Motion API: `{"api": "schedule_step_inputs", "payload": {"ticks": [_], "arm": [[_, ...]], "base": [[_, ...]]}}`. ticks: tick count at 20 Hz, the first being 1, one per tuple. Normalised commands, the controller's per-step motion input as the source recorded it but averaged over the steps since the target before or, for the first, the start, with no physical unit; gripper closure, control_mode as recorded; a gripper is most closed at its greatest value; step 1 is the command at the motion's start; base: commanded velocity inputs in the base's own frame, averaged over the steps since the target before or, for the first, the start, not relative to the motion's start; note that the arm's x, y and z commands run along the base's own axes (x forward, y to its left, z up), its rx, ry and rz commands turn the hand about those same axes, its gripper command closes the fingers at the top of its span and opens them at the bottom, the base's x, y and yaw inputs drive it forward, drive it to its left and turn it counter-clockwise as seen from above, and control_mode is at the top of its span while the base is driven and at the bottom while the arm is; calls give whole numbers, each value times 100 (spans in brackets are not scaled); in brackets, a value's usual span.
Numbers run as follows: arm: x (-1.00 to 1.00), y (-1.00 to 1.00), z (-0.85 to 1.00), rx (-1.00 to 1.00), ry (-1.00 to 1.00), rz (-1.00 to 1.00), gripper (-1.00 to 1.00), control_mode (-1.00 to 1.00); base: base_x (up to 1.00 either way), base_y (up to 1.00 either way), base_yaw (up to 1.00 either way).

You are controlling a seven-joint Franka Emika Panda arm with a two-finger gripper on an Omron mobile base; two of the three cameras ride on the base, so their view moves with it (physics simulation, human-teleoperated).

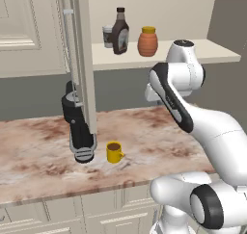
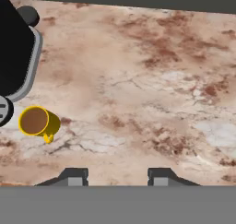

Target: Pick the syrup bottle and honey bottle from the cabinet and place them next to the mug.

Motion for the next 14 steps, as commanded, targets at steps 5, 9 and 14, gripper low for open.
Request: {"api": "schedule_step_inputs", "payload": {"ticks": [5,9,14], "arm": [[-15,7,15,-2,-25,0,-100,-100],[-34,17,48,-2,-45,0,-100,-100],[-25,13,55,0,-48,0,-100,-100]], "base": [[0,0,0],[0,0,0],[0,0,0]]}}
